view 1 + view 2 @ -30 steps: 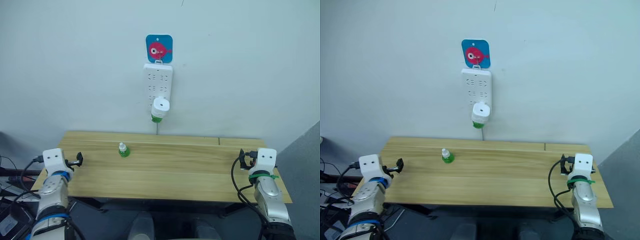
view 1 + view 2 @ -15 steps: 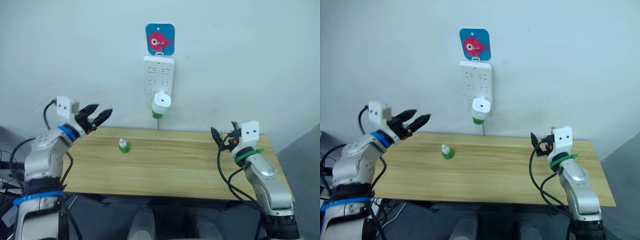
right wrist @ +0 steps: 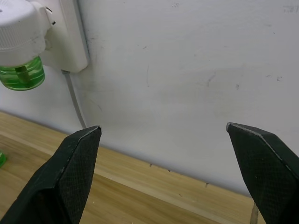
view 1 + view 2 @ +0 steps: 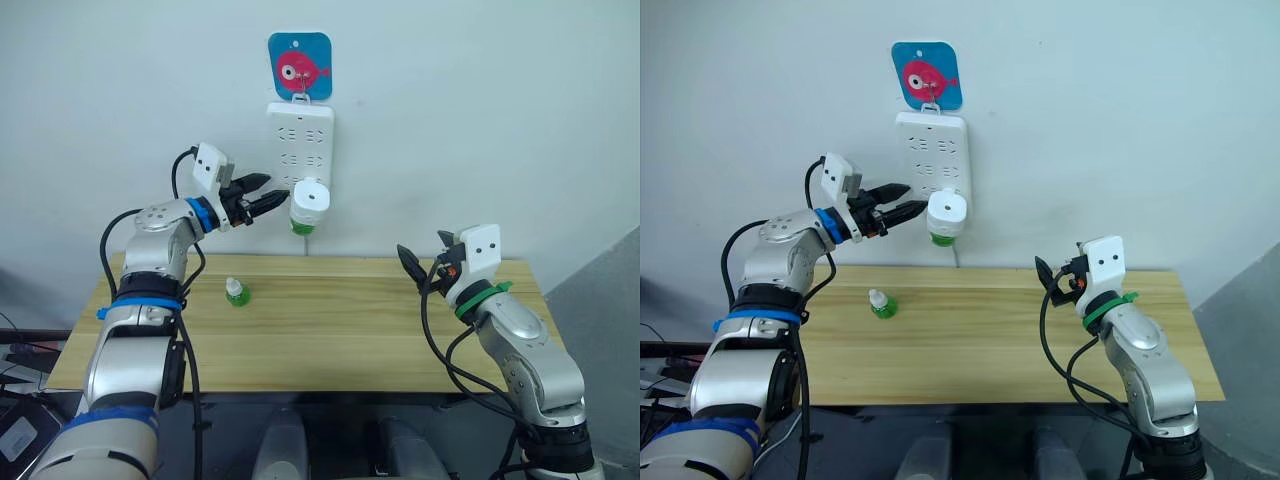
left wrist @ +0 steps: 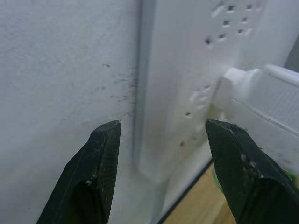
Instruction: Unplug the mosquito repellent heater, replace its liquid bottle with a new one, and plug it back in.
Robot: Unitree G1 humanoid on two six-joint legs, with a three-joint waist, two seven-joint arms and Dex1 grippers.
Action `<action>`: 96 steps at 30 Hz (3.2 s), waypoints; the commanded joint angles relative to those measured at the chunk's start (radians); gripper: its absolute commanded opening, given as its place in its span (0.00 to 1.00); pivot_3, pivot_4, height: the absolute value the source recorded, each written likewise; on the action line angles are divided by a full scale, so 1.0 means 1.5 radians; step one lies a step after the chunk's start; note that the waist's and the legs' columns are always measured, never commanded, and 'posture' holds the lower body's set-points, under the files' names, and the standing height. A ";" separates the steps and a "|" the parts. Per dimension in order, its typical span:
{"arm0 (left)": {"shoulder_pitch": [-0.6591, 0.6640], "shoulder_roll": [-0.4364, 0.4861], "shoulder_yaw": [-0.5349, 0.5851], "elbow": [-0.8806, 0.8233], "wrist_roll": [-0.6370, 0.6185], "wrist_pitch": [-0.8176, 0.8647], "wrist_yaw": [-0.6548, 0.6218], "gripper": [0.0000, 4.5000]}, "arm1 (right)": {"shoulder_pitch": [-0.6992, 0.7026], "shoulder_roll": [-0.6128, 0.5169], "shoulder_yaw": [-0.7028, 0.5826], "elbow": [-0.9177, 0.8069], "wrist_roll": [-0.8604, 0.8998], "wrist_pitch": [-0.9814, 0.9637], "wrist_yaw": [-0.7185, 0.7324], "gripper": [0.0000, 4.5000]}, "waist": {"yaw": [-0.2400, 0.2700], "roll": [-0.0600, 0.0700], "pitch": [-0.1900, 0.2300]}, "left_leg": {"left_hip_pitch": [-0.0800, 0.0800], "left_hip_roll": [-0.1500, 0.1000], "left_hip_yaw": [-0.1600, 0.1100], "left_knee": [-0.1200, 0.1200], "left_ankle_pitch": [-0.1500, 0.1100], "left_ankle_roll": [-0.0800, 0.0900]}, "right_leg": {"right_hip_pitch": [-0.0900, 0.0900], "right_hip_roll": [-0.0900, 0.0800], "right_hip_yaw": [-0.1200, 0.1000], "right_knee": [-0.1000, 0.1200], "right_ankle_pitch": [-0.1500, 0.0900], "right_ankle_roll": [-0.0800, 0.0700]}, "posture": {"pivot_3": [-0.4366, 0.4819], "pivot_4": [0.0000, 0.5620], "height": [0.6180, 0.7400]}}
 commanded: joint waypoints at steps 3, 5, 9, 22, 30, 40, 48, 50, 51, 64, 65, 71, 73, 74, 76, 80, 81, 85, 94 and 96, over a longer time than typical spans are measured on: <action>-0.061 -0.031 -0.006 0.077 0.030 -0.077 -0.046 0.67 | 0.009 -0.004 -0.008 -0.064 0.012 0.030 -0.008 1.00 | 0.005 0.001 0.005 | -0.001 0.000 -0.005 0.000 0.000 0.000 | 0.000 0.000 -0.005 0.001 -0.001 -0.002 | 0.76 0.42 1.00; -0.078 -0.038 -0.012 0.099 0.044 -0.099 -0.067 0.67 | 0.011 -0.006 -0.005 -0.072 0.010 0.038 -0.008 1.00 | 0.005 0.001 0.010 | -0.002 0.000 -0.007 0.000 0.000 0.000 | 0.000 0.000 -0.007 0.001 -0.002 -0.003 | 0.76 0.42 1.00; -0.110 -0.049 -0.012 0.128 0.058 -0.116 -0.098 0.67 | 0.011 -0.002 0.002 -0.081 0.010 0.051 -0.011 1.00 | -0.003 0.001 0.017 | -0.003 0.000 -0.007 0.001 0.000 0.000 | 0.000 0.000 -0.007 0.000 -0.001 -0.002 | 0.75 0.45 1.00; -0.147 -0.063 0.006 0.140 0.048 -0.064 -0.197 0.41 | -0.001 0.034 0.041 -0.116 0.015 0.086 -0.033 1.00 | -0.005 0.001 0.033 | -0.004 0.000 -0.009 0.001 0.000 0.000 | 0.000 0.000 -0.009 0.000 -0.002 -0.001 | 0.71 0.48 1.00; -0.158 -0.069 0.014 0.146 0.056 -0.047 -0.190 0.29 | -0.073 0.095 0.074 -0.127 0.009 0.119 -0.081 1.00 | -0.012 0.001 0.036 | -0.004 0.000 -0.011 0.001 0.000 0.000 | 0.000 0.000 -0.010 0.001 -0.002 -0.001 | 0.70 0.50 1.00; -0.161 -0.071 0.012 0.146 0.063 -0.044 -0.195 0.29 | -0.191 0.185 0.061 -0.045 0.028 0.125 -0.118 1.00 | -0.013 0.002 0.042 | -0.005 0.000 -0.014 0.002 0.000 0.000 | 0.001 0.000 -0.012 0.001 -0.002 -0.001 | 0.70 0.50 1.00; -0.156 -0.066 0.010 0.139 0.067 -0.044 -0.200 0.29 | -0.243 0.191 0.077 0.024 0.003 0.088 -0.113 1.00 | -0.013 0.003 0.043 | -0.006 0.000 -0.019 0.002 0.001 0.000 | 0.002 0.000 -0.018 0.001 -0.003 -0.003 | 0.72 0.48 1.00; -0.157 -0.066 0.011 0.137 0.066 -0.042 -0.200 0.29 | -0.259 0.186 0.083 0.044 -0.009 0.070 -0.110 1.00 | -0.014 0.003 0.044 | -0.006 0.000 -0.021 0.001 0.001 0.000 | 0.002 0.000 -0.020 0.001 -0.004 -0.003 | 0.72 0.48 1.00; -0.156 -0.066 0.010 0.136 0.067 -0.042 -0.200 0.29 | -0.266 0.177 0.093 0.053 -0.020 0.059 -0.106 1.00 | -0.014 0.003 0.044 | -0.007 0.000 -0.022 0.001 0.001 0.000 | 0.002 0.000 -0.021 0.001 -0.004 -0.004 | 0.71 0.47 1.00; -0.158 -0.067 0.012 0.137 0.068 -0.035 -0.183 0.29 | -0.273 0.159 0.114 0.067 -0.053 0.018 -0.087 0.66 | -0.014 0.003 0.044 | -0.007 0.000 -0.024 0.001 0.001 0.000 | 0.003 0.000 -0.023 0.002 -0.004 -0.005 | 0.72 0.45 1.00; -0.159 -0.067 0.015 0.140 0.067 -0.032 -0.175 0.29 | -0.264 0.146 0.122 0.052 -0.061 0.017 -0.081 0.66 | -0.014 0.003 0.044 | -0.007 0.000 -0.024 0.001 0.001 0.000 | 0.003 0.000 -0.023 0.002 -0.004 -0.005 | 0.72 0.45 1.00; -0.158 -0.066 0.020 0.147 0.067 -0.032 -0.161 0.29 | -0.202 0.093 0.131 -0.040 -0.070 0.034 -0.062 0.66 | -0.008 0.003 0.044 | -0.008 -0.001 -0.025 0.001 0.001 0.000 | 0.004 -0.001 -0.024 0.001 -0.004 -0.005 | 0.71 0.43 1.00; -0.159 -0.065 0.021 0.150 0.069 -0.035 -0.159 0.29 | -0.187 0.087 0.123 -0.068 -0.060 0.047 -0.059 0.66 | -0.010 0.003 0.044 | -0.007 -0.001 -0.024 0.001 0.001 0.000 | 0.003 -0.001 -0.023 0.001 -0.004 -0.005 | 0.71 0.42 1.00; -0.159 -0.064 0.022 0.151 0.068 -0.035 -0.157 0.29 | -0.181 0.087 0.119 -0.078 -0.056 0.053 -0.059 0.66 | -0.011 0.003 0.044 | -0.007 -0.001 -0.025 0.001 0.001 0.000 | 0.003 -0.001 -0.024 0.002 -0.004 -0.005 | 0.71 0.41 1.00; -0.160 -0.062 0.024 0.153 0.068 -0.035 -0.153 0.29 | -0.173 0.097 0.106 -0.093 -0.043 0.061 -0.066 0.66 | -0.013 0.003 0.044 | -0.007 -0.001 -0.025 0.001 0.002 0.002 | 0.003 -0.001 -0.024 0.002 -0.004 -0.005 | 0.71 0.40 1.00; -0.149 -0.056 0.029 0.147 0.065 -0.045 -0.145 0.37 | -0.161 0.115 0.071 -0.098 -0.029 0.061 -0.076 0.66 | -0.016 0.003 0.044 | -0.007 -0.001 -0.025 0.001 0.004 0.004 | 0.004 -0.001 -0.025 0.002 -0.003 -0.006 | 0.70 0.39 1.00; -0.143 -0.054 0.031 0.143 0.062 -0.044 -0.149 0.45 | -0.158 0.115 0.064 -0.096 -0.027 0.058 -0.074 0.66 | -0.017 0.003 0.044 | -0.007 -0.001 -0.025 0.001 0.005 0.004 | 0.004 -0.001 -0.024 0.002 -0.003 -0.006 | 0.70 0.39 1.00; -0.106 -0.048 0.033 0.108 0.055 -0.038 -0.155 0.71 | -0.144 0.103 0.038 -0.072 -0.024 0.035 -0.063 0.66 | -0.023 0.003 0.043 | -0.007 -0.001 -0.025 0.001 0.005 0.004 | 0.004 -0.001 -0.024 0.002 -0.002 -0.005 | 0.71 0.37 1.00; 0.091 -0.017 0.048 -0.155 0.028 0.054 -0.083 0.99 | -0.119 0.056 0.000 -0.009 -0.028 -0.014 -0.041 0.66 | -0.026 0.003 0.043 | -0.007 0.000 -0.025 -0.001 0.005 0.004 | 0.003 -0.001 -0.024 0.002 -0.001 -0.009 | 0.74 0.37 1.00; 0.155 -0.005 0.046 -0.224 0.032 0.066 -0.058 0.99 | -0.119 0.062 -0.010 -0.001 -0.021 -0.017 -0.042 0.66 | -0.029 0.004 0.043 | -0.007 0.000 -0.024 -0.001 0.005 0.004 | 0.002 -0.001 -0.024 0.002 0.000 -0.009 | 0.75 0.38 1.00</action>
